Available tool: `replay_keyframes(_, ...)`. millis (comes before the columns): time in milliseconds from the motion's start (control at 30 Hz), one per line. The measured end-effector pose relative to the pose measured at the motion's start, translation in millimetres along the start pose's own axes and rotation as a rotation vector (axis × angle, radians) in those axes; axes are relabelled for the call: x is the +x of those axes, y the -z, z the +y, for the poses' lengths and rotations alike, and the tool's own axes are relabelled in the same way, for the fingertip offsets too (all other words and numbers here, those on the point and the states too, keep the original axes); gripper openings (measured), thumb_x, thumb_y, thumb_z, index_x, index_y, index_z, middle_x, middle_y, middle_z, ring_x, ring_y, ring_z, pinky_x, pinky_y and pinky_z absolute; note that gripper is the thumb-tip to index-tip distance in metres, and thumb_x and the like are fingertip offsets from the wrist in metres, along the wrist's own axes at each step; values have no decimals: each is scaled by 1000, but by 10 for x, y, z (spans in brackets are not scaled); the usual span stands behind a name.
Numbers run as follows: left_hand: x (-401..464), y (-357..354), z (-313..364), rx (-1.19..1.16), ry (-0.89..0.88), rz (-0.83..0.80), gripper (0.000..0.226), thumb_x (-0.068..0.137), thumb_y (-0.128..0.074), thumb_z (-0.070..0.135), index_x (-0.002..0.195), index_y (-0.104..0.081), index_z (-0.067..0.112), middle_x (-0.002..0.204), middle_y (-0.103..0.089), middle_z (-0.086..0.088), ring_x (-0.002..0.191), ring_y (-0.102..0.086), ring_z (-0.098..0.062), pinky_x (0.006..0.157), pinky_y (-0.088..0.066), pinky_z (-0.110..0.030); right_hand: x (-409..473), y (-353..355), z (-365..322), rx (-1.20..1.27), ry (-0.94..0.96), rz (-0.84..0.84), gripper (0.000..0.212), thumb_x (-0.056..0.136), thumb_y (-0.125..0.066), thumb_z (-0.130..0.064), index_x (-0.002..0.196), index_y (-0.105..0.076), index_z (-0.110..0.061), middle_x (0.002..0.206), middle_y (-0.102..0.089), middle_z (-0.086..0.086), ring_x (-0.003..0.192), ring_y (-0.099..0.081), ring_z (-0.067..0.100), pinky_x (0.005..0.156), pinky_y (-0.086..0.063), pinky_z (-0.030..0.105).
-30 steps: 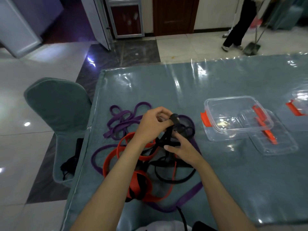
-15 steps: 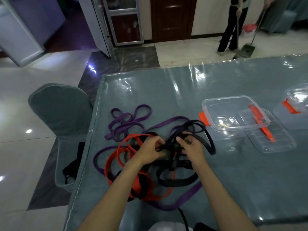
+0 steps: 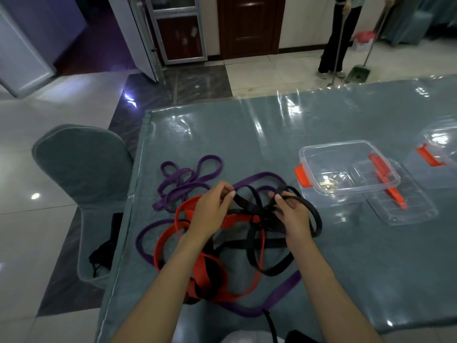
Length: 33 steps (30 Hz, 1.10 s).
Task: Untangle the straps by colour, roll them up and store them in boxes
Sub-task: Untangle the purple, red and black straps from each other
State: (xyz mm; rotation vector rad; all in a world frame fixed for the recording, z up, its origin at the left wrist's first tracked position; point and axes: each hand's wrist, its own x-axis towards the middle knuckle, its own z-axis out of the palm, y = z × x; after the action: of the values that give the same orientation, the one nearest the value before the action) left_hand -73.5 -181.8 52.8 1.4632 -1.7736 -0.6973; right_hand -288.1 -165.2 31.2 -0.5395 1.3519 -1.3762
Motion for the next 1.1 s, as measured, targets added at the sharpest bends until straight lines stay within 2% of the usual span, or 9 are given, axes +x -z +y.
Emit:
replay_keyframes(133, 200, 254, 121, -165, 38, 111, 6, 107, -62, 24, 102, -64, 22, 86, -66, 7, 78, -66, -8, 73, -54, -23, 22, 20, -48, 61, -86, 16, 7, 106, -64, -14, 109, -69, -18, 104, -80, 7, 87, -74, 13, 83, -55, 32)
replay_keyframes(300, 282, 460, 134, -314, 76, 112, 5, 107, -61, 17, 103, -63, 16, 90, -69, -10, 74, -68, -12, 73, -56, -23, 73, 52, -73, 117, -166, 4, 4, 105, -64, -17, 104, -67, -18, 91, -80, 5, 78, -71, 15, 77, -51, 29)
replay_keyframes(500, 181, 549, -7, -411, 118, 143, 6, 104, -66, 19, 101, -64, 24, 99, -77, 11, 98, -73, -8, 83, -58, -21, 122, 135, -5, 102, -116, 145, 15, 103, -67, -17, 89, -69, -13, 66, -70, 1, 54, -61, 8, 48, -47, 18)
replay_keyframes(700, -21, 530, -106, -417, 175, 186, 18, 94, -74, 17, 99, -68, 32, 95, -70, 13, 97, -68, -6, 84, -50, -21, 131, 297, 74, 14, -72, 228, 19, 98, -75, -21, 83, -68, -13, 65, -69, -2, 45, -49, 7, 45, -43, 19)
replay_keyframes(800, -123, 501, -87, -400, 212, -17, 18, 95, -72, 23, 112, -70, 29, 94, -72, -2, 90, -67, -13, 88, -52, -34, 82, 370, 140, -102, -82, 182, 15, 95, -76, -11, 82, -69, -10, 71, -71, 4, 55, -58, 11, 48, -47, 21)
replay_keyframes(867, -180, 480, -38, -326, 257, -249, 16, 104, -67, 35, 110, -76, 23, 85, -78, -6, 82, -71, -16, 83, -55, -32, 42, 416, 177, -149, -163, 115, 12, 96, -70, -5, 84, -70, -8, 80, -73, 8, 72, -65, 16, 54, -52, 23)
replay_keyframes(933, -225, 421, 17, -116, 347, -497, 47, 107, -56, 53, 93, -83, 17, 76, -80, -5, 77, -76, -16, 82, -56, -29, -14, 469, 219, -198, -239, 45, 12, 98, -68, -4, 87, -67, -8, 87, -72, 10, 80, -68, 20, 62, -57, 28)
replay_keyframes(1000, -273, 338, 48, 98, 459, -752, 60, 106, -52, 59, 89, -84, 11, 83, -82, -4, 78, -78, -21, 78, -59, -30, -109, 534, 255, -256, -283, -19, 15, 99, -71, -7, 87, -63, -10, 88, -71, 11, 77, -71, 22, 62, -60, 31)
replay_keyframes(1100, -357, 111, 31, 243, 508, -901, 40, 104, -63, 48, 105, -76, 11, 101, -80, -10, 78, -79, -26, 78, -66, -38, -262, 673, 289, -268, -308, -74, 16, 98, -74, -10, 88, -62, -10, 89, -74, 14, 76, -74, 25, 59, -63, 30)
